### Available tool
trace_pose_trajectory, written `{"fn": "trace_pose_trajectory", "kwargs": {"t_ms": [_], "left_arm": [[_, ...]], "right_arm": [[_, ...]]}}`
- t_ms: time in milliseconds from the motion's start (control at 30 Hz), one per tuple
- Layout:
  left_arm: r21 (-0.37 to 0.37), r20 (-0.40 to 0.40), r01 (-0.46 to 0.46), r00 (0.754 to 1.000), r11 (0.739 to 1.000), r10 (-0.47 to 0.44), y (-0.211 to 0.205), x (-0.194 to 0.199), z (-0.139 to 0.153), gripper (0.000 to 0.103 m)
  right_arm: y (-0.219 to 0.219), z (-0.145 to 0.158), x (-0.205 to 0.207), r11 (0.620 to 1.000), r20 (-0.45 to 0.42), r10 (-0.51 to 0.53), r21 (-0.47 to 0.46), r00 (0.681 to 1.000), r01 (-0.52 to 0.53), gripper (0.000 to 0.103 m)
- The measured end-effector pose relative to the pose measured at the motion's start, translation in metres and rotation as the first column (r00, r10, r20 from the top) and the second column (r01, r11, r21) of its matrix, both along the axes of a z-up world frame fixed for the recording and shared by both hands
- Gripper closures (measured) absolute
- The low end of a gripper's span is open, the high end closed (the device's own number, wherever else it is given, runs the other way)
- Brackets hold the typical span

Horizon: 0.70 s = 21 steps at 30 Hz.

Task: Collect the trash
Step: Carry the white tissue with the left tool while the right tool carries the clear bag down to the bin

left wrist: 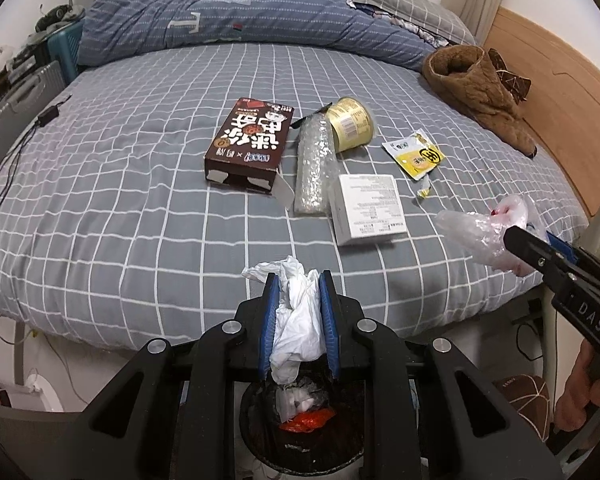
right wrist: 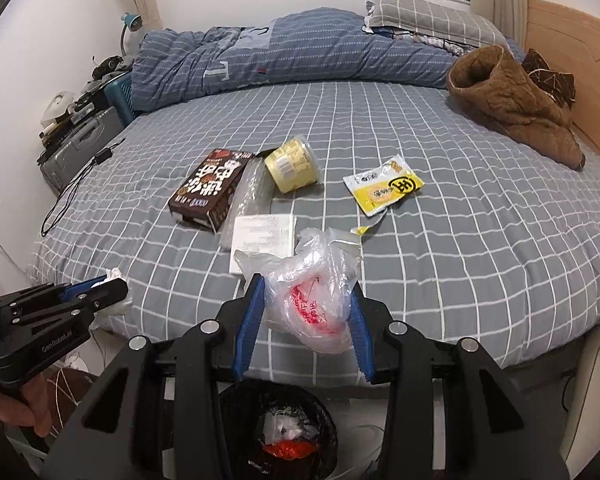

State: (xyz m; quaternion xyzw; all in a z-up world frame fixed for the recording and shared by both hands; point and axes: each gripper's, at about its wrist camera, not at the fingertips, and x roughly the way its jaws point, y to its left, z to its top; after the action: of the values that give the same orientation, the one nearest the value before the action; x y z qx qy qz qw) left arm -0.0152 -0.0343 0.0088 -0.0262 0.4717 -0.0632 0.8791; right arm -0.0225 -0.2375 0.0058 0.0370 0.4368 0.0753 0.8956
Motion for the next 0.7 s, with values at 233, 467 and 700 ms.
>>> {"fn": "trace_pose_trajectory", "kwargs": {"t_ms": [233, 467, 700], "left_arm": [[-0.003, -0.016, 0.004, 1.0, 1.0, -0.004, 0.0, -0.016, -0.007, 0.083], [-0.009, -0.031, 0.011, 0.999, 1.0, -0.011, -0.002, -0.03, -0.014, 0.083], [-0.006, -0.043, 0.01, 0.999, 1.0, -0.01, -0.003, -0.043, -0.022, 0.083]], "right_arm": [[0.005, -0.005, -0.021, 1.0, -0.012, 0.003, -0.004, 1.0, -0.003, 0.064], [0.011, -0.013, -0.041, 1.0, -0.033, 0.012, -0.008, 0.999, -0.012, 0.064], [0.015, -0.027, -0.059, 1.0, -0.067, 0.013, 0.001, 0.998, -0.013, 0.064]]}}
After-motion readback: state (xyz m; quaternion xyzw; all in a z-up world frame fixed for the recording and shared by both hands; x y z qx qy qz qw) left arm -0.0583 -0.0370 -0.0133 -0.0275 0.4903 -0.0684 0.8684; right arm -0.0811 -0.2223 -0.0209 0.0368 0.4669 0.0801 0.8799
